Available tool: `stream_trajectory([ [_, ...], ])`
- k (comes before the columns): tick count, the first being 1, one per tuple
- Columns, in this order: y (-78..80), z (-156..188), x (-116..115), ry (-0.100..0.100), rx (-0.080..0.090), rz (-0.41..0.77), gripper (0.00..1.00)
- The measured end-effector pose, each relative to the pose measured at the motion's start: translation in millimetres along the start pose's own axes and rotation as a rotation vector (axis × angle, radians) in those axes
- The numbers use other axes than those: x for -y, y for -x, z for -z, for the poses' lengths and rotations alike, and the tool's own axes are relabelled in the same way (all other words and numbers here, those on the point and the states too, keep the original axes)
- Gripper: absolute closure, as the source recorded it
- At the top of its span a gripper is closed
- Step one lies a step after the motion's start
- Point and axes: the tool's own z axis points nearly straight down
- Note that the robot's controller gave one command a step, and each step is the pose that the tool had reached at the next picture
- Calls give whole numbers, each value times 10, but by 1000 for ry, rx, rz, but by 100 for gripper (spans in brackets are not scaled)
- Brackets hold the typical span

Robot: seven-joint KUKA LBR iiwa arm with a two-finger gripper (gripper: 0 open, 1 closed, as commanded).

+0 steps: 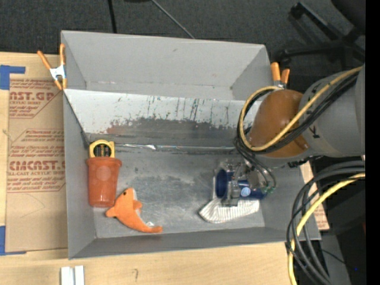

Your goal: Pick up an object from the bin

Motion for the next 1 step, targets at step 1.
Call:
stream_trajectory([
  [1, 0, 0, 0, 0, 0, 0, 100],
])
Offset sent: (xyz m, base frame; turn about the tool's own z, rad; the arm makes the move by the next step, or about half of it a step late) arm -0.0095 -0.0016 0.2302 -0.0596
